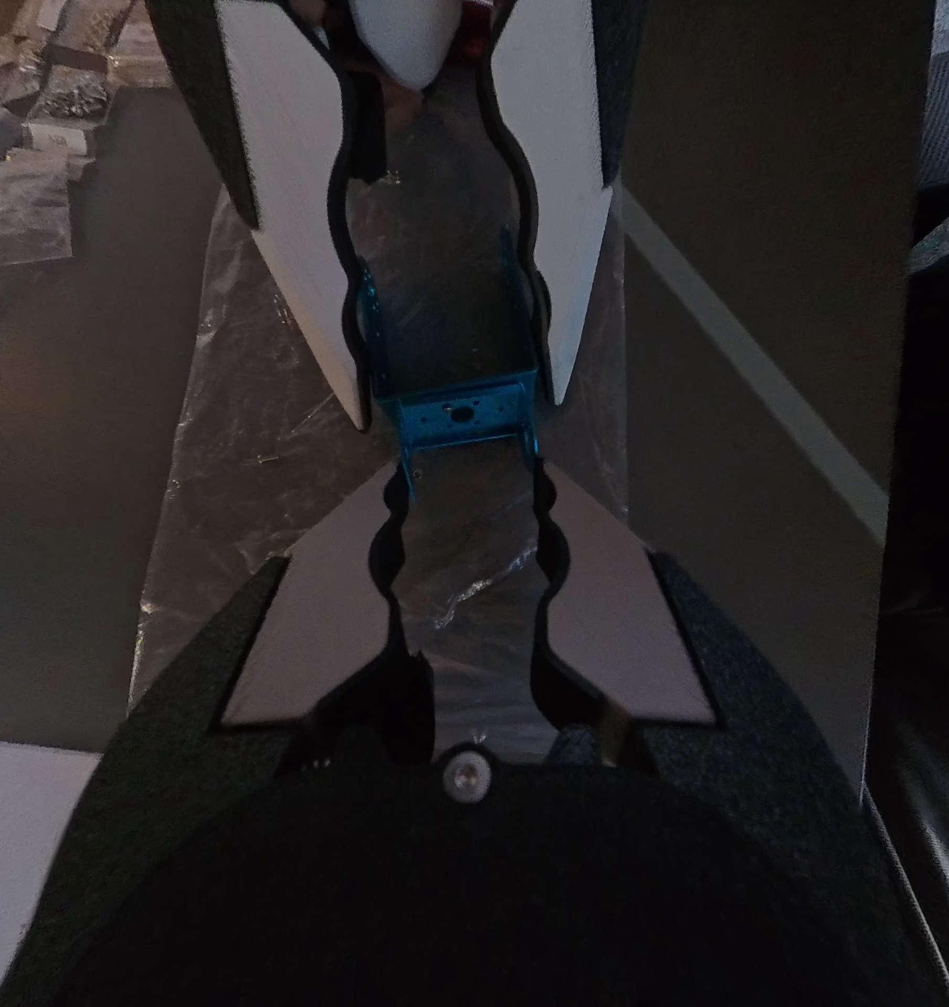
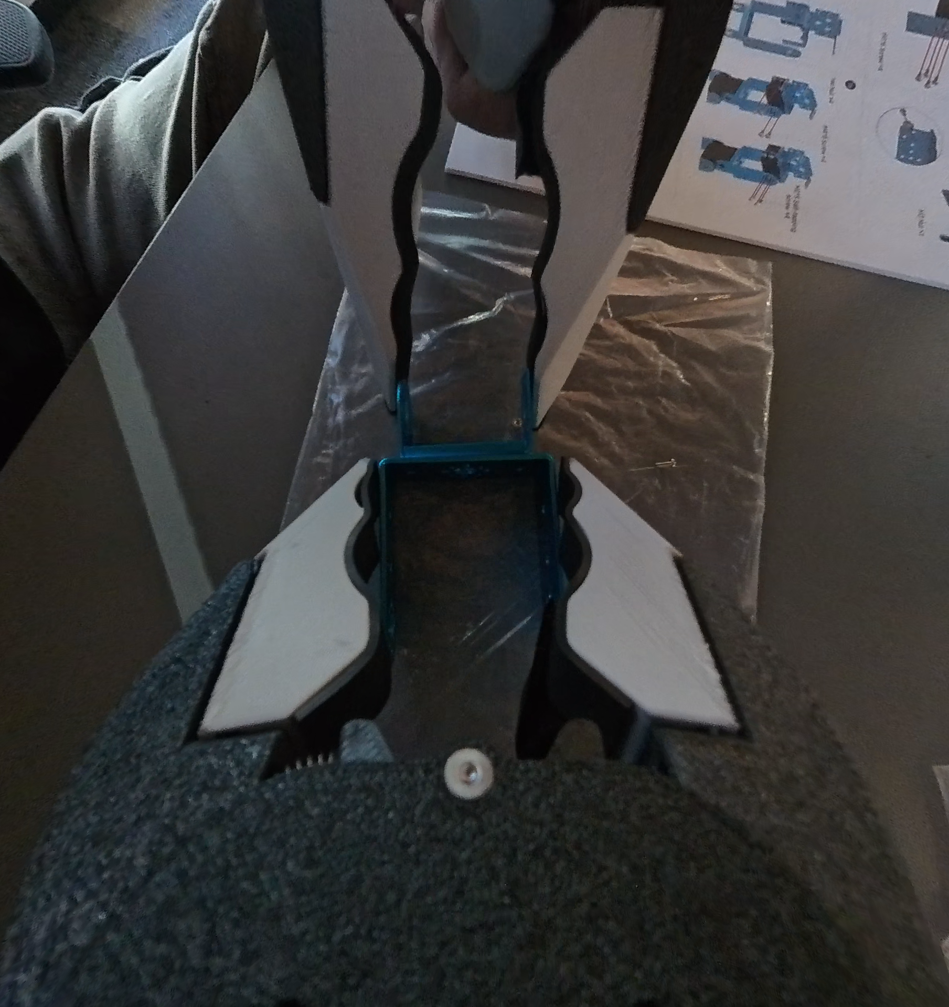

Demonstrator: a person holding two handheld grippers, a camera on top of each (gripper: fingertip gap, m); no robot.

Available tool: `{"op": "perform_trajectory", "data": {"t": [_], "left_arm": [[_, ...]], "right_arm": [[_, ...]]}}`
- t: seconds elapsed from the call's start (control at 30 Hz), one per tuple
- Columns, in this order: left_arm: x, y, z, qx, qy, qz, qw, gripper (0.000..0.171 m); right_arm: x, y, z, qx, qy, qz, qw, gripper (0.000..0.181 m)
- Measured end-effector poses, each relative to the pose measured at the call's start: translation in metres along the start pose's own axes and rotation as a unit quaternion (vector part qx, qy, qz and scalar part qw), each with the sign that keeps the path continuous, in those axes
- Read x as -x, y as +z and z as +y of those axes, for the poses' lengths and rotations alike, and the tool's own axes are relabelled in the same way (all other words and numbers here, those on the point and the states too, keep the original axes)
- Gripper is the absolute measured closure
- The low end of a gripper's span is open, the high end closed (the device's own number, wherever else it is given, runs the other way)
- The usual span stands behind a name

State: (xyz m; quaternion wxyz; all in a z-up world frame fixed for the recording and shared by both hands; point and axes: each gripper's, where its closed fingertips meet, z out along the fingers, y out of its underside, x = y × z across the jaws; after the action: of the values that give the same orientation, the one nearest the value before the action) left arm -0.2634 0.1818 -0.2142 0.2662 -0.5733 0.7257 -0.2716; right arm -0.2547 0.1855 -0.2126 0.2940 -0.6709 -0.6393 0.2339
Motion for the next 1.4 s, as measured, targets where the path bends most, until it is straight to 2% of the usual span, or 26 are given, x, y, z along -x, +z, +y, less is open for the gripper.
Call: {"op": "perform_trajectory", "data": {"t": [0.3, 0.43, 0.57, 0.7, 0.8, 1.03, 1.4], "left_arm": [[-0.004, 0.002, -0.001, 0.004, -0.002, 0.024, 1.0, 0.126], [-0.003, 0.002, -0.001, 0.007, -0.002, 0.022, 1.0, 0.125], [-0.002, 0.002, -0.001, 0.01, -0.001, 0.018, 1.0, 0.125], [-0.003, 0.002, -0.001, 0.011, 0.0, 0.016, 1.0, 0.125], [-0.003, 0.002, -0.001, 0.012, 0.003, 0.012, 1.0, 0.125], [-0.003, -0.002, 0.003, 0.016, 0.003, 0.006, 1.0, 0.126], [-0.005, -0.001, 0.002, 0.017, 0.003, 0.012, 1.0, 0.126]], "right_arm": [[0.002, 0.001, 0.0, -0.01, -0.016, 0.001, 1.0, 0.116], [0.003, -0.001, -0.002, -0.014, -0.012, 0.001, 1.0, 0.107], [0.002, -0.016, -0.004, -0.031, 0.001, 0.002, 1.0, 0.102], [-0.002, -0.033, 0.015, -0.007, 0.001, 0.009, 1.0, 0.1], [-0.003, -0.038, 0.028, 0.015, 0.017, 0.006, 1.0, 0.102], [-0.002, -0.038, 0.036, 0.04, 0.014, -0.001, 0.999, 0.105], [0.001, -0.032, 0.038, 0.041, 0.014, -0.008, 0.999, 0.116]]}}
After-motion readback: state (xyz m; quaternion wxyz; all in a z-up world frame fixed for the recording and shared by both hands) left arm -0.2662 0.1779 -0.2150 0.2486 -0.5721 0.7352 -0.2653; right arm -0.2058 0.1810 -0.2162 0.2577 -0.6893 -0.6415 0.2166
